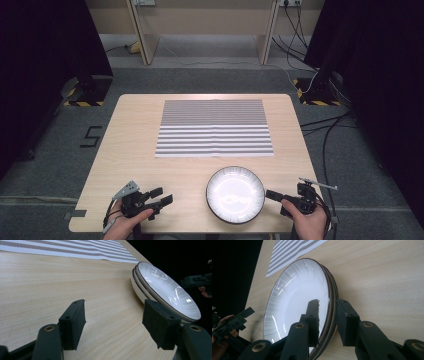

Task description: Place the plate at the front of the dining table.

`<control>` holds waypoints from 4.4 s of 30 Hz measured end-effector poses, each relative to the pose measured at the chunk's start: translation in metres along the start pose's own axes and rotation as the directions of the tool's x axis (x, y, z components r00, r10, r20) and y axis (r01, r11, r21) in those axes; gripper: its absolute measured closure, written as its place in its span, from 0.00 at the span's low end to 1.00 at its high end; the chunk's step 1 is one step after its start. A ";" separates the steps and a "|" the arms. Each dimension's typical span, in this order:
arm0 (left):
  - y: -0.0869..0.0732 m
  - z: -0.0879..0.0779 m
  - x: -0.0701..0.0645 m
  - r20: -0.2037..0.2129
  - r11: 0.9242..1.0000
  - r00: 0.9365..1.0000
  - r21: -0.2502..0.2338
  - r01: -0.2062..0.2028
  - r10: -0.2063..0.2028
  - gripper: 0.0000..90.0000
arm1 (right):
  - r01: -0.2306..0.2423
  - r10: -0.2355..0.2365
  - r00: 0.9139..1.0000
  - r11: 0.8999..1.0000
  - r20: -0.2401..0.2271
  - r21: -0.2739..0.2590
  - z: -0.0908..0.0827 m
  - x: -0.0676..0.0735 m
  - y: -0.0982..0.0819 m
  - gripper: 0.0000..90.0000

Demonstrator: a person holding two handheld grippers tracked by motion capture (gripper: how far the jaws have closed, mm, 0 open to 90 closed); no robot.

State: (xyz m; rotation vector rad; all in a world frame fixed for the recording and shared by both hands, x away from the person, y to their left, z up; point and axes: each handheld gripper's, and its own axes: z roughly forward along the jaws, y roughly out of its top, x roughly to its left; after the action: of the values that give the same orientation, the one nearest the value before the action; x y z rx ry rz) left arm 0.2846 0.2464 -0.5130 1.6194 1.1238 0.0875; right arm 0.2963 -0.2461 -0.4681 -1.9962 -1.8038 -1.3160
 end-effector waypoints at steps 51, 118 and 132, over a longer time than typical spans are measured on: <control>0.032 0.098 -0.063 0.151 0.979 0.987 0.189 -0.081 0.053 0.66 | 0.020 -0.031 0.991 0.996 0.132 0.086 0.021 0.016 0.011 0.98; 0.043 0.054 -0.042 0.104 0.994 0.990 0.037 -0.105 0.100 0.38 | -0.208 0.220 0.959 0.975 -0.180 0.080 0.036 -0.018 0.007 0.87; 0.039 0.026 -0.019 0.046 0.996 0.996 0.012 -0.083 0.082 0.38 | -0.215 0.225 0.952 0.974 -0.207 0.070 0.027 -0.016 0.012 0.86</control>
State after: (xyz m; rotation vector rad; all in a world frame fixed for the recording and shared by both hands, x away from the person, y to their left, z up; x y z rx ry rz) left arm 0.3130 0.2164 -0.4830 1.6722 1.0248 0.0967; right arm 0.3214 -0.2443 -0.4899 -1.8853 -1.4569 -1.3465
